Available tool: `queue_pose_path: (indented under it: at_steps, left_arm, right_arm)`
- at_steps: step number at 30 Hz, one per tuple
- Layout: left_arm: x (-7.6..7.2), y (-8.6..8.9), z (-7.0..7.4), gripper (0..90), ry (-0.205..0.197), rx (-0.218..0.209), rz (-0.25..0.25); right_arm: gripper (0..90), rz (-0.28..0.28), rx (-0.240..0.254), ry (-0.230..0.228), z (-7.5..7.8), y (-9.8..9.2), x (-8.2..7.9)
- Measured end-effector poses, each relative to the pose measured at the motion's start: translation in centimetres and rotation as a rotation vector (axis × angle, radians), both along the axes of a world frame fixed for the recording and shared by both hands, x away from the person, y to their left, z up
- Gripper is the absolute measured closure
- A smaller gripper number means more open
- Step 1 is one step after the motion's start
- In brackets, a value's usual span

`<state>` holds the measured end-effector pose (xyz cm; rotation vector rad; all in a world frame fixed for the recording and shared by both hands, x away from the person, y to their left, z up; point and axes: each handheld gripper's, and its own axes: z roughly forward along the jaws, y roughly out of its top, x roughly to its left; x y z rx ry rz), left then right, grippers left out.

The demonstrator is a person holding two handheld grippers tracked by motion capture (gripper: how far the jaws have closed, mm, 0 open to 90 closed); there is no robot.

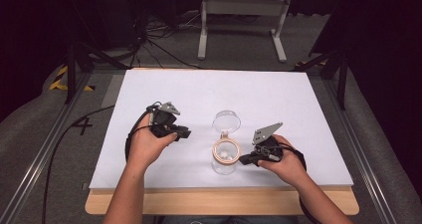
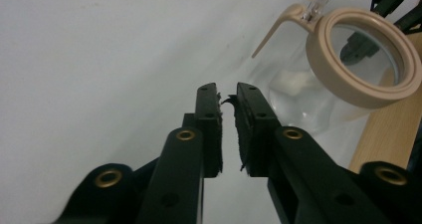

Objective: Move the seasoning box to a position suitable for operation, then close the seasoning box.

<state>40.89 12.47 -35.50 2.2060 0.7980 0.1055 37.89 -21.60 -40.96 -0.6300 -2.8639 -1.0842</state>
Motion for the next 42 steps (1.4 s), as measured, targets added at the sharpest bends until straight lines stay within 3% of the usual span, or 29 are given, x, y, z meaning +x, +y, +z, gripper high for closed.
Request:
queue_pose_path:
  at_steps: [2, 3, 7, 11, 19, 25, 30, 34, 42]
  left_arm:
    - [0.0, -0.3, 0.1, 86.6, -0.029, -0.028, 0.009]
    - [0.0, -0.4, 0.2, 89.4, -0.036, -0.021, 0.003]
    - [0.1, -1.1, 0.2, 89.8, -0.058, -0.048, 0.009]
    - [0.4, -2.2, 0.2, 89.8, -0.088, -0.113, 0.013]
    - [0.1, -3.8, 0.2, 89.0, -0.13, -0.176, 0.021]
    - [0.1, -4.3, 0.1, 88.1, -0.143, -0.178, 0.017]
    - [0.0, -4.7, 0.2, 86.2, -0.147, -0.182, 0.0]
    - [0.0, -5.2, 0.3, 86.5, -0.168, -0.161, -0.002]
    - [-0.5, -5.4, 0.8, 86.6, -0.164, -0.16, -0.026]
  right_arm:
    - [87.5, -0.001, 0.004, 0.01, 0.2, -0.3, 0.0]
    - [88.5, -0.015, 0.003, 0.005, 0.4, -0.6, 0.1]
    - [89.8, -0.055, 0.024, 0.008, 1.4, -1.6, 0.1]
    - [90.0, -0.075, 0.053, -0.017, 3.1, -2.2, -0.4]
    - [90.0, -0.083, 0.141, -0.059, 5.2, -1.4, -1.3]
    - [90.0, -0.093, 0.188, -0.068, 5.4, -0.4, -1.1]
    - [90.0, -0.083, 0.192, -0.07, 5.6, 0.0, -1.2]
    - [90.0, -0.083, 0.205, -0.069, 5.6, 0.2, -1.2]
    - [90.0, -0.08, 0.23, -0.066, 5.8, 0.4, -1.2]
